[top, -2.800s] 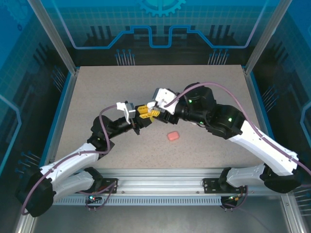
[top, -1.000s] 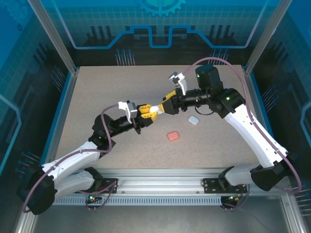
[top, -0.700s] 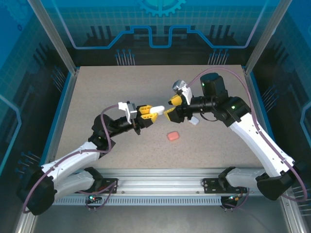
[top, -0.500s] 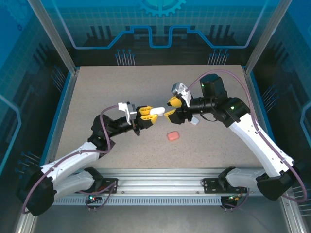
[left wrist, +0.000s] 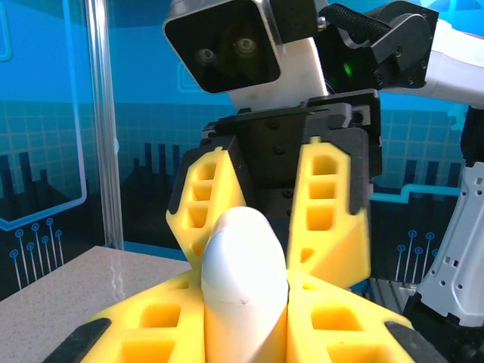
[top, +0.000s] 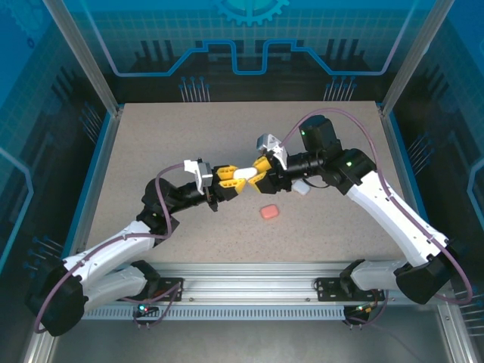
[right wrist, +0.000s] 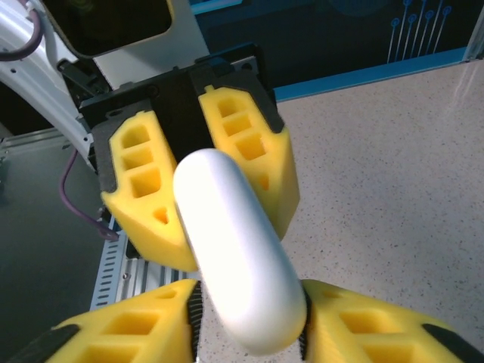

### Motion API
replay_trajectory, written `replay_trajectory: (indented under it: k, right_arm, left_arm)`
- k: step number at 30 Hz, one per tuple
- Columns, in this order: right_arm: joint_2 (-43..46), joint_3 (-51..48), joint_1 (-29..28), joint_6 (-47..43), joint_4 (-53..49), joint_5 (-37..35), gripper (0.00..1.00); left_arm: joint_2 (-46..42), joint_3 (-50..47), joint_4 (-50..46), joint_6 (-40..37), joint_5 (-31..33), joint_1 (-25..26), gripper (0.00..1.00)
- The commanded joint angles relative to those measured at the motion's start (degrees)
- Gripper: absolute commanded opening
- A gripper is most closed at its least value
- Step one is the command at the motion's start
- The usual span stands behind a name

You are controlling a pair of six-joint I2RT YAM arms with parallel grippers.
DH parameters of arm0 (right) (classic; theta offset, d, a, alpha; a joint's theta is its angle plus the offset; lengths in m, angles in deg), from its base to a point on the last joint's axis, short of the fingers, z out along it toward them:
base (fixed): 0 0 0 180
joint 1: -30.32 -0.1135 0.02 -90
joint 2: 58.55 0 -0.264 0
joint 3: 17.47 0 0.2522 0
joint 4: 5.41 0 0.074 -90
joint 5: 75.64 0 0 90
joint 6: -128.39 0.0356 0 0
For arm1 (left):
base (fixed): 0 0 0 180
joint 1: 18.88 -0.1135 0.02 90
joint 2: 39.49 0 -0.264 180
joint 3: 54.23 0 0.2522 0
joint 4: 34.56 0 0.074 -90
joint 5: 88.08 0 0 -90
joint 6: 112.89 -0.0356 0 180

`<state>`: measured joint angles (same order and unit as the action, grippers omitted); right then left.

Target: Insert wireless bluetooth earbuds into charging case

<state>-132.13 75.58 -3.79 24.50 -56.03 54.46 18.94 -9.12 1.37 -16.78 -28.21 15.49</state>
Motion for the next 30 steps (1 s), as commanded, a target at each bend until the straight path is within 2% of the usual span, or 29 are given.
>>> replay_trajectory:
  k: [1,6,12,14,15,17,21,22,30]
  right_arm:
    - [-0.3,1.9,-0.9,-0.4,0.7,2.9,0.33]
    - [0.1,1.8,-0.9,0.1,0.9,2.8,0.22]
    - [0.7,0.6,-0.9,2.7,1.2,-0.7,0.19]
    - [0.5,-0.2,-0.8,4.4,1.2,-3.2,0.19]
    - [0.4,-0.6,-0.6,5.1,1.2,-4.1,0.19]
    - [0.0,-2.1,-0.1,6.5,1.2,-5.4,0.19]
    - [-1.1,-5.8,1.4,10.3,2.7,-7.1,0.19]
    - [-1.6,-6.9,1.9,11.6,3.5,-7.6,0.19]
    - [-12.1,-11.0,2.9,18.7,5.7,-10.9,0.2]
  left_arm:
    - [-0.6,1.5,1.5,0.6,-0.5,0.3,0.0]
    - [-0.6,1.2,1.3,0.3,0.4,0.3,0.01]
    - [-1.4,0.1,1.6,-0.7,1.8,0.3,0.33]
    - [-2.0,-0.4,1.4,-1.4,2.9,0.3,0.52]
    - [-2.4,-0.8,1.3,-1.8,3.4,0.3,0.57]
    - [-3.6,-1.7,1.3,-2.6,4.8,0.3,0.74]
    - [-6.8,-3.6,1.1,-4.0,7.8,0.3,0.95]
    - [-7.8,-4.1,0.8,-4.5,8.6,0.3,0.99]
    - [-15.3,-4.4,-5.7,-7.9,12.4,0.3,0.99]
